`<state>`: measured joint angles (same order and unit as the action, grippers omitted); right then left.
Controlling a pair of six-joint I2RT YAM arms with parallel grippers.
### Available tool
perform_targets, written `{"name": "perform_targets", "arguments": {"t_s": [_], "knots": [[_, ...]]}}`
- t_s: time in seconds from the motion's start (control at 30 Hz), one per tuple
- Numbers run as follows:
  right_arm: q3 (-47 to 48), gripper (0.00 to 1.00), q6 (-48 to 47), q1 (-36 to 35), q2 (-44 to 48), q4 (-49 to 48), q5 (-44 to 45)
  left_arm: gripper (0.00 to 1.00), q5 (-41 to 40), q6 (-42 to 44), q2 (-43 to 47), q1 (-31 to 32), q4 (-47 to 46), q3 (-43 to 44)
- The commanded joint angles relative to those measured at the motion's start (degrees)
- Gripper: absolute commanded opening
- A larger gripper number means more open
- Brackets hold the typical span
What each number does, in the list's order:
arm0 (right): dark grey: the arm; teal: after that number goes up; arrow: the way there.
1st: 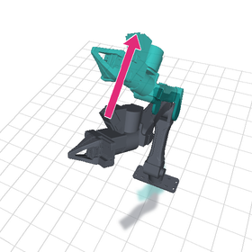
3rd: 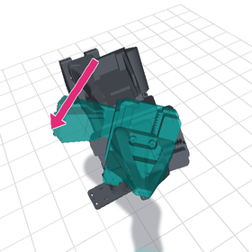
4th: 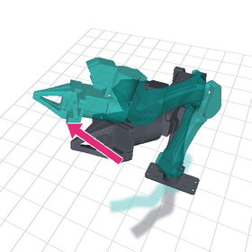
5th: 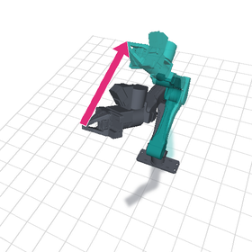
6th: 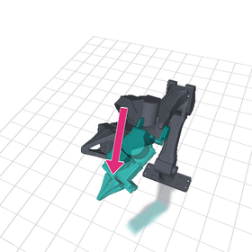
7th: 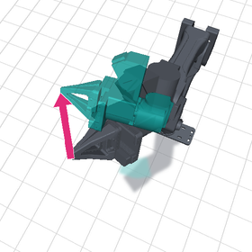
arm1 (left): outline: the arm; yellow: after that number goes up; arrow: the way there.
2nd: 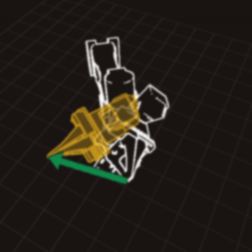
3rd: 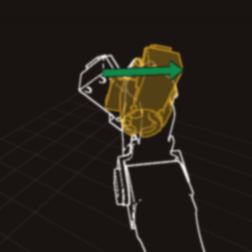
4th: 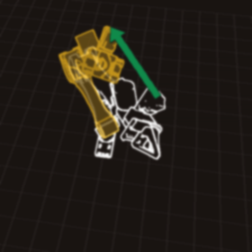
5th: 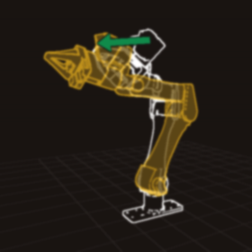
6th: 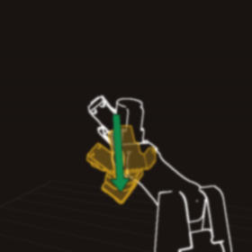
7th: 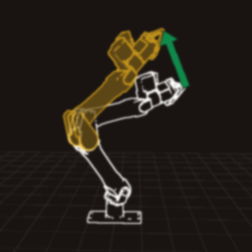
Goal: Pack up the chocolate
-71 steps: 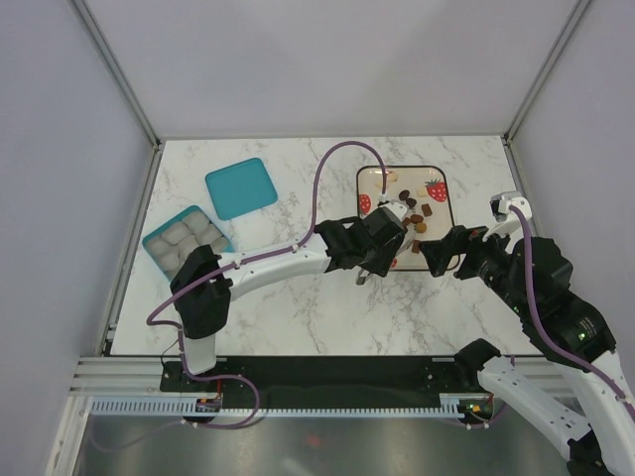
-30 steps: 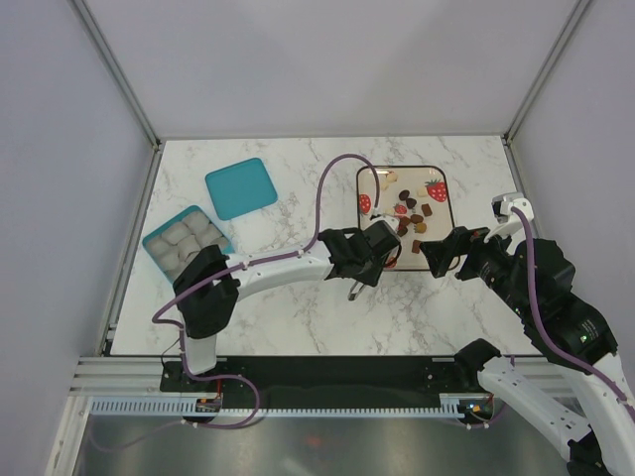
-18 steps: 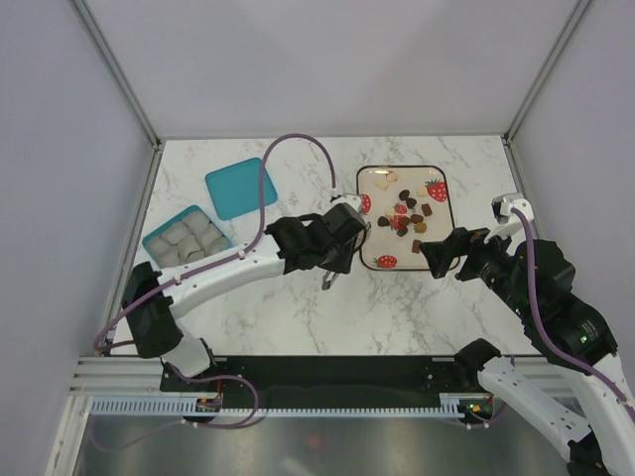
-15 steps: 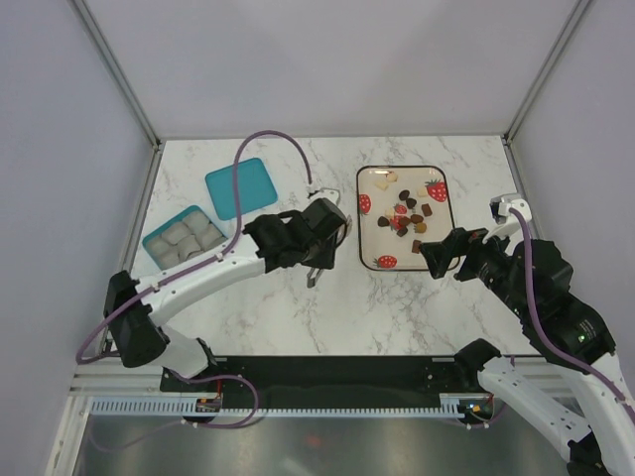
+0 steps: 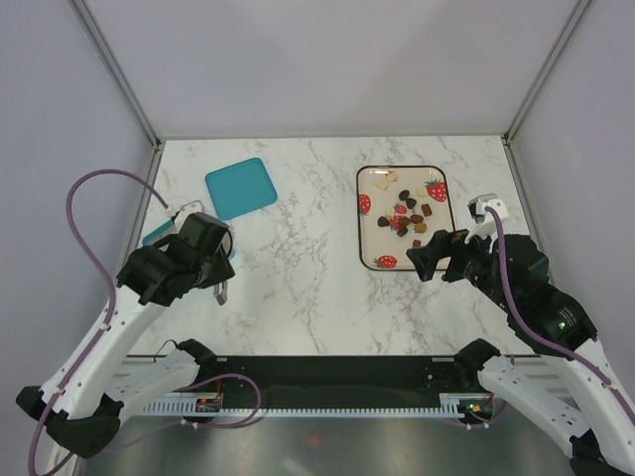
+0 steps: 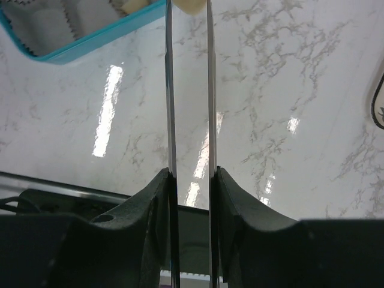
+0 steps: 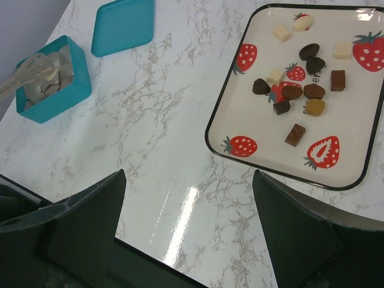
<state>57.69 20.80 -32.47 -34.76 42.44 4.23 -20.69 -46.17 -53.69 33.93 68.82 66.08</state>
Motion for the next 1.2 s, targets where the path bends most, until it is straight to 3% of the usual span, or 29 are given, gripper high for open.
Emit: {"name": "perform_targets", "arguments": {"t_s": [0.0, 0.23, 0.73, 1.17], "knots": [[0.1, 0.95, -0.1, -0.7, 0.0, -2.7, -0.2, 0.37, -4.1, -6.2, 2.5, -2.6, 10.0, -0.3], [0.5, 0.95, -0.6, -1.5, 0.4, -2.6, 1.0, 0.37, -5.6, -3.7, 2.6, -7.9, 13.4, -0.5], [0.3, 0.96, -1.2, -2.6, 0.7, -2.4, 2.4, 0.35, -6.4, 4.2, -2.4, -14.9, 4.2, -4.2], [0.8, 0.96, -1.6, -2.6, 0.3, -2.3, 3.1, 0.36, -4.6, 7.8, -7.4, -16.3, -0.4, -4.9]]}}
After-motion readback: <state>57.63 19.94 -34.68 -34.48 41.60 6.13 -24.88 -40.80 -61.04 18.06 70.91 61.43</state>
